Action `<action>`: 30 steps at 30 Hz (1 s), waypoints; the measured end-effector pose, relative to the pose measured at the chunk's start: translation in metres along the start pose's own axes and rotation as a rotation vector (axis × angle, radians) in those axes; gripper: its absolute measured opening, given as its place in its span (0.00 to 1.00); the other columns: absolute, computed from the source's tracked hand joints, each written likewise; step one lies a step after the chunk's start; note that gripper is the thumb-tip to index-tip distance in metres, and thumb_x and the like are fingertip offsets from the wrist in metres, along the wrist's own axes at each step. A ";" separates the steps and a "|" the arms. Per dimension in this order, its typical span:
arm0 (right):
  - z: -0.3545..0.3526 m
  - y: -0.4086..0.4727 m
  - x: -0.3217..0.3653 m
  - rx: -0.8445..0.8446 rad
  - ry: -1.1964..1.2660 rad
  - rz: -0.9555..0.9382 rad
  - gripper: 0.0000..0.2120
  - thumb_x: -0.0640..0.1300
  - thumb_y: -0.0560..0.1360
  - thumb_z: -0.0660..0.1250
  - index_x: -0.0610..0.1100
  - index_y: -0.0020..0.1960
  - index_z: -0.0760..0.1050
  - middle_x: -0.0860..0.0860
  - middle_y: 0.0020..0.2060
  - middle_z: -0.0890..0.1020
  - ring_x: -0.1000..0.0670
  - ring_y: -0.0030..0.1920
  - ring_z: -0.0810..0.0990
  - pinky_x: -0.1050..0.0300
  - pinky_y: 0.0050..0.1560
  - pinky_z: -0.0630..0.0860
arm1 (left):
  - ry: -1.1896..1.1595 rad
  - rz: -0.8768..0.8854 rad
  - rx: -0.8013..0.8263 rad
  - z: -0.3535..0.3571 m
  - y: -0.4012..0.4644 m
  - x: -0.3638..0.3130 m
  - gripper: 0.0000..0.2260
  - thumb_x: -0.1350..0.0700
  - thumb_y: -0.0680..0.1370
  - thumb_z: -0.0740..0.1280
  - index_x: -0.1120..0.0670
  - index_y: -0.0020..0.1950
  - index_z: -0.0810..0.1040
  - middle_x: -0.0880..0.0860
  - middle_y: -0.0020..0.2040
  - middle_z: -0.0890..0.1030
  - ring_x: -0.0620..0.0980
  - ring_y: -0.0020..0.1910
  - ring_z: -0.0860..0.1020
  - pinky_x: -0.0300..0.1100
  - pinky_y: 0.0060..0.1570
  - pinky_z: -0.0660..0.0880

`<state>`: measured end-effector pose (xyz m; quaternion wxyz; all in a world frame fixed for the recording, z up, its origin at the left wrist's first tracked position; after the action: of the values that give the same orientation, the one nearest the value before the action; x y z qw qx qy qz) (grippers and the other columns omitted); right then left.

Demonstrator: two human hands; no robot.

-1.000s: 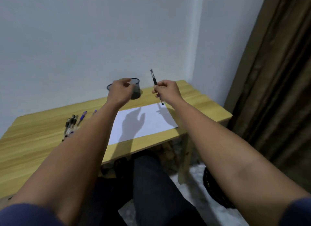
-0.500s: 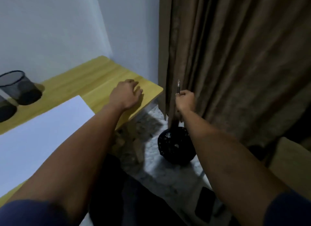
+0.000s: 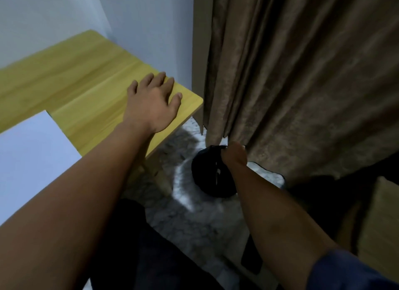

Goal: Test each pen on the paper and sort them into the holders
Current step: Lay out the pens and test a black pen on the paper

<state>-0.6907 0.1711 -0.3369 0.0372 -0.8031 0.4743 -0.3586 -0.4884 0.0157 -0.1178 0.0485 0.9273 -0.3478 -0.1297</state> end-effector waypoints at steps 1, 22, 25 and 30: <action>-0.001 0.002 0.001 0.004 0.006 -0.005 0.16 0.45 0.85 0.63 0.38 0.69 0.77 0.38 0.68 0.80 0.36 0.68 0.78 0.48 0.66 0.74 | 0.001 -0.002 0.000 0.000 0.000 0.000 0.28 0.38 0.82 0.50 0.48 0.79 0.64 0.51 0.81 0.62 0.56 0.80 0.57 0.64 0.76 0.52; -0.140 -0.135 0.204 -0.261 0.070 -0.442 0.13 0.45 0.78 0.65 0.45 0.56 0.86 0.41 0.57 0.87 0.36 0.60 0.84 0.47 0.59 0.81 | -0.008 -0.111 0.015 -0.094 -0.064 0.031 0.23 0.43 0.79 0.64 0.55 0.69 0.77 0.55 0.69 0.77 0.59 0.68 0.73 0.56 0.62 0.75; -0.127 -0.175 0.261 -0.259 0.058 -0.631 0.10 0.45 0.79 0.66 0.43 0.55 0.85 0.40 0.55 0.87 0.36 0.59 0.84 0.48 0.55 0.79 | 0.063 -0.163 -0.038 -0.133 -0.093 0.059 0.23 0.42 0.79 0.63 0.53 0.69 0.77 0.55 0.69 0.76 0.59 0.69 0.72 0.55 0.63 0.74; -0.058 -0.249 0.347 -0.137 0.038 -0.873 0.08 0.46 0.78 0.68 0.47 0.52 0.85 0.44 0.51 0.88 0.38 0.54 0.85 0.51 0.50 0.78 | 0.119 -0.341 -0.131 -0.193 -0.172 0.141 0.22 0.43 0.80 0.63 0.52 0.71 0.75 0.53 0.70 0.75 0.57 0.69 0.71 0.54 0.61 0.75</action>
<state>-0.4413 0.0496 -0.0069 -0.1799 -0.9220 0.1138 -0.3234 -0.2250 0.0527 0.0074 0.1066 0.9737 -0.1730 -0.1031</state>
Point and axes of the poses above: each hand's wrist, its own y-axis towards the middle knuckle, its own z-axis out of the palm, x = y × z, the point moved 5 cm from there along y, towards the middle knuckle
